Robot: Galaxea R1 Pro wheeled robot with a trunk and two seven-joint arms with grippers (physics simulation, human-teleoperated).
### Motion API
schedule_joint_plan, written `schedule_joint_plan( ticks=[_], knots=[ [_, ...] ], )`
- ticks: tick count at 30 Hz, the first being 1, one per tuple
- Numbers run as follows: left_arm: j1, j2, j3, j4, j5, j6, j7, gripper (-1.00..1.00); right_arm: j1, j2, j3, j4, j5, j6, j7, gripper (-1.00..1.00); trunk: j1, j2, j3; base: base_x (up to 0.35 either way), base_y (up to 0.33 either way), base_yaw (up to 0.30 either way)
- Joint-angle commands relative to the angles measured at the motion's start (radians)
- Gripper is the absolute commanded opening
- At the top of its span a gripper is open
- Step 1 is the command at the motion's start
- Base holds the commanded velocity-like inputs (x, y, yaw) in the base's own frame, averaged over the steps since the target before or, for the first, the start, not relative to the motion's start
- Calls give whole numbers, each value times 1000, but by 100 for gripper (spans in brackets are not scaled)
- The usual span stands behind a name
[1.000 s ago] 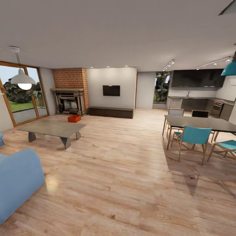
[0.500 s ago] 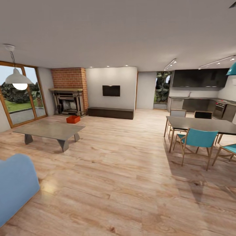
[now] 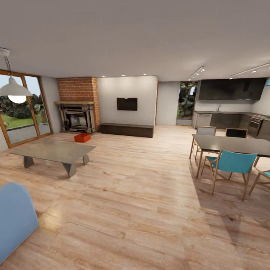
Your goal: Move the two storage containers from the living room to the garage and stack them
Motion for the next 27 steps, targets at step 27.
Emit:
schedule_joint_plan(
  ticks=[27],
  knots=[
    [0, -1, 6, 0, 3, -4, 1, 100, -1, 0, 6, 4, -3, 8, -4, 100, 1, -1, 0, 323, 0, 0]
  ],
)
